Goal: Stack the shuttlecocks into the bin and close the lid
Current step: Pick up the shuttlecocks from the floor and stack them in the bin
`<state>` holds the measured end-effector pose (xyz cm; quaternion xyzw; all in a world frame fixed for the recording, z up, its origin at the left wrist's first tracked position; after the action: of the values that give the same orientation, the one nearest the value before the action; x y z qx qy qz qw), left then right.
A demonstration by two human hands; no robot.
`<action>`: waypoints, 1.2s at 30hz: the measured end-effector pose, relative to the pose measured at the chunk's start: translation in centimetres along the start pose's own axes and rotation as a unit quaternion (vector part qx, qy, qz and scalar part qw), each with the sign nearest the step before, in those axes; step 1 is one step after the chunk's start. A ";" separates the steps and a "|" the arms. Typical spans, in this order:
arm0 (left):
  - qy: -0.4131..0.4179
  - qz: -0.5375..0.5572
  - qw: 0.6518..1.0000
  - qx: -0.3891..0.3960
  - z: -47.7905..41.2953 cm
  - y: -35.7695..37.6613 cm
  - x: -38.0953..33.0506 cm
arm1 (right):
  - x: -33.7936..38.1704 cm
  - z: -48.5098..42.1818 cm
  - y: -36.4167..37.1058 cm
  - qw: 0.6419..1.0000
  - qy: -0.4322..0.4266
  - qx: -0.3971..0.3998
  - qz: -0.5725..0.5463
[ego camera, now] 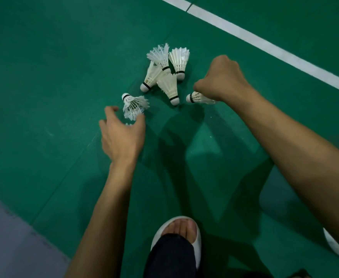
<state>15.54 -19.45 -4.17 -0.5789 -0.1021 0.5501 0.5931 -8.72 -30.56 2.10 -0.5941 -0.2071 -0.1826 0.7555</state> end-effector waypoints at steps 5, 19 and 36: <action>0.009 -0.003 0.999 -0.050 -0.6 1.8 -2.1 | 1.4 2.4 -2.1 0.999 -0.038 -0.016 -0.012; 0.294 0.060 0.939 0.167 23.4 -0.2 -14.0 | -7.1 17.5 -18.5 0.928 0.018 -0.371 -0.028; 0.422 -0.051 0.853 0.304 42.4 8.7 -10.9 | -28.2 41.7 -18.6 0.870 0.338 -0.355 0.057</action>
<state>-25.31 -5.86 7.62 -0.5399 0.3012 0.2257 0.7529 -46.36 6.61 11.09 -0.7352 0.1740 -0.3896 0.5267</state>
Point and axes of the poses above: each hand's wrist, its own z-axis away from the middle knuckle, its own y-axis out of the palm, x = y × z, the point moved 6 cm from there along -z, towards the middle knuckle, and after that the axes turned 13 degrees about -y, right-handed, at the moved point
